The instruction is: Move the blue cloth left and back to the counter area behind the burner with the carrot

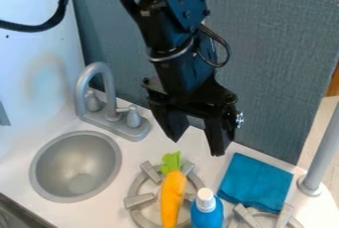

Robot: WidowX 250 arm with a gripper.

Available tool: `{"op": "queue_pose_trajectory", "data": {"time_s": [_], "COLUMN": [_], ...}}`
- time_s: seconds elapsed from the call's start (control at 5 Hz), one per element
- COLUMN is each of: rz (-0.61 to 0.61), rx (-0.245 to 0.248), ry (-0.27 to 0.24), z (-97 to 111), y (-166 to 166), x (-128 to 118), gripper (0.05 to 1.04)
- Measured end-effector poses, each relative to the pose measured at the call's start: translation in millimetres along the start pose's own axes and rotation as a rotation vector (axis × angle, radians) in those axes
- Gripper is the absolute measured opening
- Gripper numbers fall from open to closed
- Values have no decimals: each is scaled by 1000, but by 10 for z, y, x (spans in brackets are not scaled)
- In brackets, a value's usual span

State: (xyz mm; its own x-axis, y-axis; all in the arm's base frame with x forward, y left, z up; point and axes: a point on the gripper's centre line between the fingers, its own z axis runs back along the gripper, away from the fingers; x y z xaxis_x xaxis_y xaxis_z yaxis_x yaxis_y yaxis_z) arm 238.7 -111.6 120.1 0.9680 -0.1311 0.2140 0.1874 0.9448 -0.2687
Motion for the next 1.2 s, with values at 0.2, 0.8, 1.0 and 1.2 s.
{"op": "queue_pose_trajectory", "data": {"time_s": [0.2,0.8,1.0,1.2], "rz": [5,23,-16,-14], "rx": [3,-77,-14,43], "ry": [20,-63,-91,-64], "z": [-58,-610,-712,-904], "y": [16,-16,90,212], "x": [-19,675,798,860], "gripper": [1004,1004,1004,1004]}}
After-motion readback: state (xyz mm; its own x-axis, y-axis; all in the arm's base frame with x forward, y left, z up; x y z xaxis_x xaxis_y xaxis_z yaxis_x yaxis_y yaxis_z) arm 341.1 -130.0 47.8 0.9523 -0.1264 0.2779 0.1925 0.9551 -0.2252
